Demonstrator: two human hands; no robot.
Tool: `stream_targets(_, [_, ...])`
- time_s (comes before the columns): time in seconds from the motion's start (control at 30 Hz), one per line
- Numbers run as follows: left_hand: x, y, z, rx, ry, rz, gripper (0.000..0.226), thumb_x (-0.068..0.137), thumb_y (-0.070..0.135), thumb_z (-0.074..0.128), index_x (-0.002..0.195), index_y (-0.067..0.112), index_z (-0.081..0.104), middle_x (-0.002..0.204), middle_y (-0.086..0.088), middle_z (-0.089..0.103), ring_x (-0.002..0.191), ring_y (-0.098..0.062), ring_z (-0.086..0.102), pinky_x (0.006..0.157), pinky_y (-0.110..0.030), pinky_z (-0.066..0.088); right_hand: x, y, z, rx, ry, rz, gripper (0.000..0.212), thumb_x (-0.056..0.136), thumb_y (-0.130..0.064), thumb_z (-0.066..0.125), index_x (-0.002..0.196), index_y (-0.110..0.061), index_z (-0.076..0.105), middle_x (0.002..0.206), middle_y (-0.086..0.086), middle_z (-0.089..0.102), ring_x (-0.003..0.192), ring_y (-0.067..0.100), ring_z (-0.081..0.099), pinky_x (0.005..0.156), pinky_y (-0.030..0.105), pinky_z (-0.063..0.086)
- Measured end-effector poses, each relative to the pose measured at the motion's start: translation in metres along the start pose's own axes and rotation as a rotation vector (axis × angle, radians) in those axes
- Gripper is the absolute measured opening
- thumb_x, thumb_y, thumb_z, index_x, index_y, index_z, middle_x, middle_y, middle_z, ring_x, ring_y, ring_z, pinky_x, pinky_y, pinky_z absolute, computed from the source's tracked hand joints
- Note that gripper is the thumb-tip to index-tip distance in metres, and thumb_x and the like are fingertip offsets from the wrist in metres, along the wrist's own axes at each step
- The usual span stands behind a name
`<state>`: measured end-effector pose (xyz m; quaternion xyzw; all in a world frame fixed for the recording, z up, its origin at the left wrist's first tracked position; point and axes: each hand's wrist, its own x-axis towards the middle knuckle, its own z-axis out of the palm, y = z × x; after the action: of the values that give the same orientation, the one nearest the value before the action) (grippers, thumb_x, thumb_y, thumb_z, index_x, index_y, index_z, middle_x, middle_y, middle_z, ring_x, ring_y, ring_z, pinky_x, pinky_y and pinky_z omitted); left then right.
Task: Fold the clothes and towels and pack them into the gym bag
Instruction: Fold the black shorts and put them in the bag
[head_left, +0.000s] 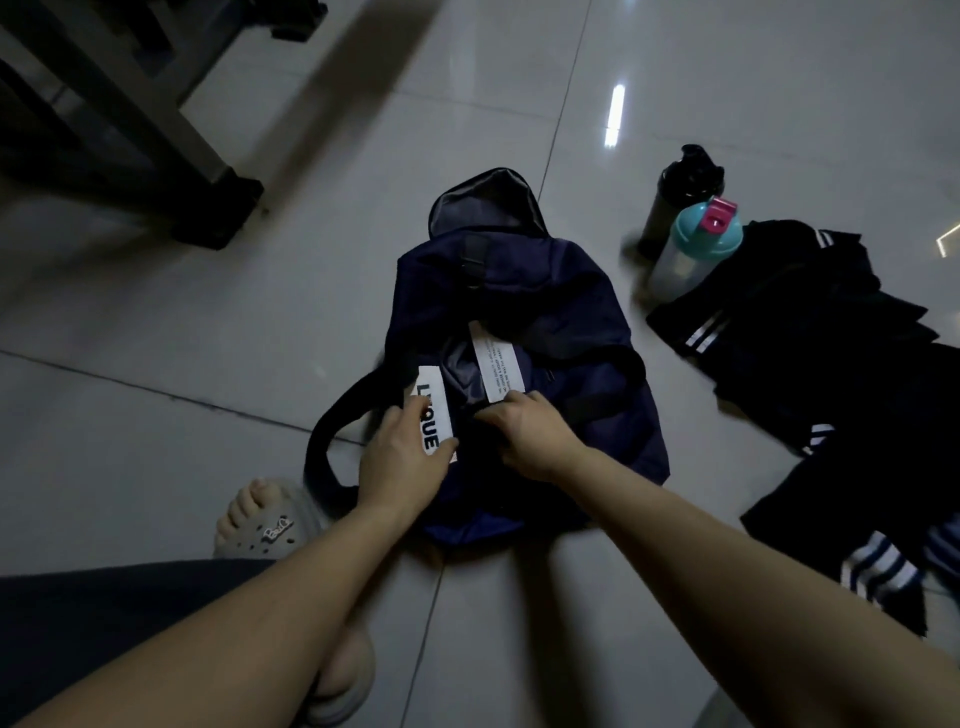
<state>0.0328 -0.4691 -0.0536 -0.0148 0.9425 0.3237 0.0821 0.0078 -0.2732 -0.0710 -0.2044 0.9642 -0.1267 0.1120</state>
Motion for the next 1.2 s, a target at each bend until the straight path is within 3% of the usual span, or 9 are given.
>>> stream_targets(0.13, [-0.011, -0.003, 0.009, 0.108, -0.094, 0.224, 0.059, 0.085, 0.035, 0.075, 0.139, 0.022, 0.054, 0.118, -0.003, 0.055, 0.107, -0.027, 0.059, 0.088, -0.042, 0.053, 0.004, -0.004, -0.003, 0.174, 0.005, 0.026, 0.039, 0.088, -0.025, 0.063, 0.127, -0.024, 0.065, 0.109, 0.006, 0.071, 0.106, 0.028, 0.06, 0.088, 0.039, 0.043])
stream_targets(0.23, [-0.009, -0.01, 0.013, 0.209, -0.132, 0.168, 0.064, 0.088, 0.038, 0.074, 0.146, 0.022, 0.051, 0.127, -0.007, 0.051, 0.118, -0.03, 0.052, 0.097, -0.044, 0.05, -0.005, 0.015, -0.022, 0.429, 0.211, 0.318, 0.018, 0.091, -0.033, 0.062, 0.101, -0.02, 0.07, 0.098, 0.005, 0.073, 0.095, 0.028, 0.066, 0.078, 0.038, 0.052])
stream_targets(0.3, [-0.006, -0.011, 0.014, 0.219, -0.141, 0.102, 0.064, 0.09, 0.04, 0.073, 0.147, 0.023, 0.051, 0.14, -0.007, 0.046, 0.125, -0.03, 0.049, 0.103, -0.043, 0.048, -0.013, 0.033, -0.031, 0.338, 0.318, 0.559, 0.019, 0.091, -0.032, 0.054, 0.085, -0.016, 0.061, 0.085, 0.005, 0.067, 0.084, 0.031, 0.065, 0.065, 0.037, 0.046])
stream_targets(0.4, [0.0, -0.007, 0.015, 0.233, -0.158, 0.064, 0.063, 0.089, 0.041, 0.074, 0.145, 0.022, 0.053, 0.155, -0.008, 0.035, 0.129, -0.032, 0.048, 0.106, -0.043, 0.046, -0.021, 0.038, -0.034, 0.183, 0.031, 0.768, 0.035, 0.09, -0.049, 0.057, 0.089, -0.014, 0.053, 0.085, 0.003, 0.059, 0.087, 0.031, 0.065, 0.067, 0.035, 0.044])
stream_targets(0.53, [0.003, -0.006, 0.015, 0.259, -0.172, 0.069, 0.063, 0.088, 0.04, 0.074, 0.144, 0.022, 0.052, 0.155, -0.01, 0.03, 0.126, -0.034, 0.05, 0.102, -0.045, 0.049, -0.018, 0.029, -0.017, 0.296, -0.17, 0.78, 0.044, 0.088, -0.056, 0.06, 0.103, -0.015, 0.055, 0.095, 0.004, 0.062, 0.088, 0.029, 0.061, 0.072, 0.035, 0.047])
stream_targets(0.67, [-0.003, -0.003, 0.011, 0.363, -0.221, 0.252, 0.069, 0.096, 0.047, 0.058, 0.156, 0.041, 0.026, 0.121, -0.006, 0.04, 0.113, -0.027, 0.048, 0.085, -0.042, 0.053, -0.015, 0.036, -0.003, 0.465, -0.131, 0.802, 0.041, 0.086, -0.051, 0.066, 0.1, -0.014, 0.057, 0.093, 0.004, 0.064, 0.086, 0.027, 0.063, 0.071, 0.035, 0.049])
stream_targets(0.77, [-0.001, 0.0, 0.009, 0.496, -0.302, 0.36, 0.067, 0.099, 0.061, 0.043, 0.157, 0.051, 0.01, 0.119, -0.005, 0.036, 0.11, -0.025, 0.044, 0.079, -0.041, 0.053, -0.013, 0.041, 0.003, 0.511, -0.093, 0.793, 0.024, 0.088, -0.033, 0.07, 0.094, -0.012, 0.059, 0.088, 0.004, 0.064, 0.088, 0.029, 0.065, 0.072, 0.036, 0.051])
stream_targets(0.9, [0.008, 0.004, 0.013, 0.626, -0.348, 0.324, 0.066, 0.098, 0.063, 0.043, 0.156, 0.049, 0.015, 0.132, -0.009, 0.034, 0.119, -0.031, 0.045, 0.084, -0.044, 0.052, -0.018, 0.051, -0.002, 0.725, -0.071, 0.763, 0.012, 0.085, -0.016, 0.076, 0.091, -0.008, 0.07, 0.082, 0.008, 0.071, 0.079, 0.028, 0.07, 0.071, 0.04, 0.058])
stream_targets(1.2, [0.013, 0.021, 0.022, 0.749, -0.367, 0.266, 0.063, 0.093, 0.046, 0.057, 0.15, 0.036, 0.032, 0.135, -0.012, 0.033, 0.12, -0.036, 0.045, 0.086, -0.042, 0.05, -0.068, 0.105, -0.067, 0.998, -0.093, 0.898, 0.01, 0.08, -0.008, 0.071, 0.087, -0.011, 0.064, 0.078, 0.012, 0.057, 0.064, 0.023, 0.056, 0.052, 0.027, 0.042])
